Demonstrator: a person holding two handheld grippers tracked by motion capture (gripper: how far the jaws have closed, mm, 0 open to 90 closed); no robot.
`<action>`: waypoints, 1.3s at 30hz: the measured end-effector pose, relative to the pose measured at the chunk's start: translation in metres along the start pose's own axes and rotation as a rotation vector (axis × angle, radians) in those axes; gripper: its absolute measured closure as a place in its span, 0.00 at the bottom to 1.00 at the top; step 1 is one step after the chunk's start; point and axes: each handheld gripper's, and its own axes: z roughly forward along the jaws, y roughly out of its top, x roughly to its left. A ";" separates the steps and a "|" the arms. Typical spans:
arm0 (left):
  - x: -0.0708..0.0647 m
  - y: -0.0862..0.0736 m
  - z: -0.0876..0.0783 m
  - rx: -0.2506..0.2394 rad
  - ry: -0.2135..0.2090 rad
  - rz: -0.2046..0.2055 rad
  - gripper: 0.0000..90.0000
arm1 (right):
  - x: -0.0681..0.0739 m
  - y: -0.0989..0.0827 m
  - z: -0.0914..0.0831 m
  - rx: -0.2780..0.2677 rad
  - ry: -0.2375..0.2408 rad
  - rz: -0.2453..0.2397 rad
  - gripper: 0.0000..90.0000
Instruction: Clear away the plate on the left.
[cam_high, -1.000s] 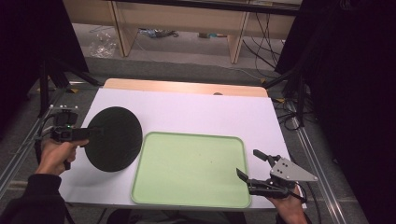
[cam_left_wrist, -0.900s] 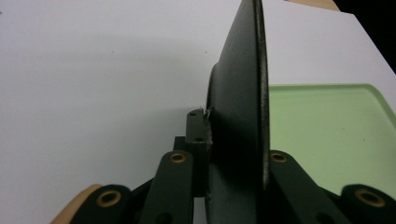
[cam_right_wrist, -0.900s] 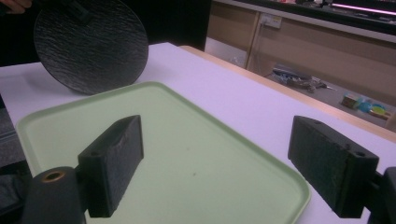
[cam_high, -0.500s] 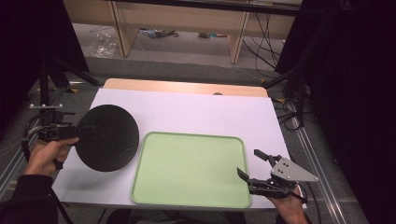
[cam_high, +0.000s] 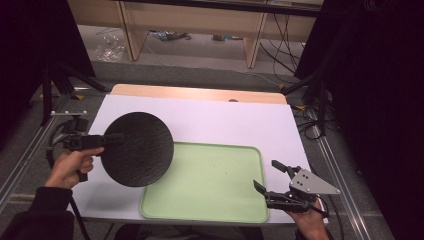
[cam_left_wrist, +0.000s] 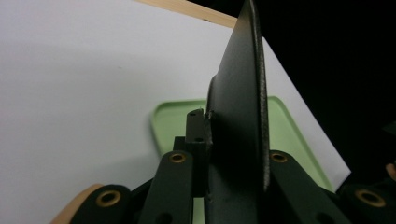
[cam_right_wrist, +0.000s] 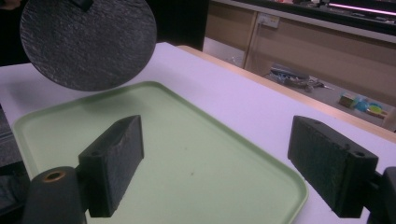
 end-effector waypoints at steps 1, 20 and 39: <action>-0.008 -0.002 0.011 0.024 -0.038 -0.015 0.88 | 0.000 0.000 0.000 0.003 -0.002 0.001 0.21; -0.072 -0.015 0.086 0.164 -0.210 0.001 0.88 | 0.000 -0.001 0.000 0.005 -0.005 0.006 0.21; -0.075 -0.042 0.151 0.324 -0.173 -0.002 0.88 | 0.000 -0.001 0.001 0.003 -0.002 0.003 0.21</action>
